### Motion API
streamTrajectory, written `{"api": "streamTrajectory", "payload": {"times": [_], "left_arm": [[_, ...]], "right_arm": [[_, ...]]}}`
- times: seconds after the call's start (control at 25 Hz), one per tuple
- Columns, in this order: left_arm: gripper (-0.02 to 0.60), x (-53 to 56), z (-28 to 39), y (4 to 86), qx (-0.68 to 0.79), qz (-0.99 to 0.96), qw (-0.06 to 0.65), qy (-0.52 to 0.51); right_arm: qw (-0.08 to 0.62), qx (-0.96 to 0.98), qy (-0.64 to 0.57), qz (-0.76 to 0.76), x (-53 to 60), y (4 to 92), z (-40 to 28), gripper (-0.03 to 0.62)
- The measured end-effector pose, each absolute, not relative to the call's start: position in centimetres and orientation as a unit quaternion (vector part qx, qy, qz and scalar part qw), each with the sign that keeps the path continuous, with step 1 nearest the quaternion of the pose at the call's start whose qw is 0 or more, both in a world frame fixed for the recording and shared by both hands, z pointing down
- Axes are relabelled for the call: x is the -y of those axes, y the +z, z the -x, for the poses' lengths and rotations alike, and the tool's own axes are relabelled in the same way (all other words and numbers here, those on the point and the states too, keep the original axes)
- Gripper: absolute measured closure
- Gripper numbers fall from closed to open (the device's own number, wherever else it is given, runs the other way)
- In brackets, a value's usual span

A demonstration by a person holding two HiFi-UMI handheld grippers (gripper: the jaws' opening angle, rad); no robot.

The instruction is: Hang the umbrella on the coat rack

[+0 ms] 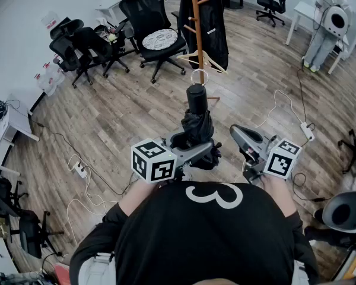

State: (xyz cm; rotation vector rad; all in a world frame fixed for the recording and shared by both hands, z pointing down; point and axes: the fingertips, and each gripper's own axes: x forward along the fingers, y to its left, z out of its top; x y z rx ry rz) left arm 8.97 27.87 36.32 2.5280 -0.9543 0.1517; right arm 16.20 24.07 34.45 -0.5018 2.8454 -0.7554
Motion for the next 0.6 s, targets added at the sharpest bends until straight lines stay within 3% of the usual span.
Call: {"api": "streamTrajectory", "payload": {"times": [0.6], "left_arm": [[0.314,-26.8,-10.2,38.4,0.339,-0.911,0.225,0.072]], "right_arm": [[0.098,-0.947,-0.255,0.17,-23.1,36.1,-17.4,0.567]]}}
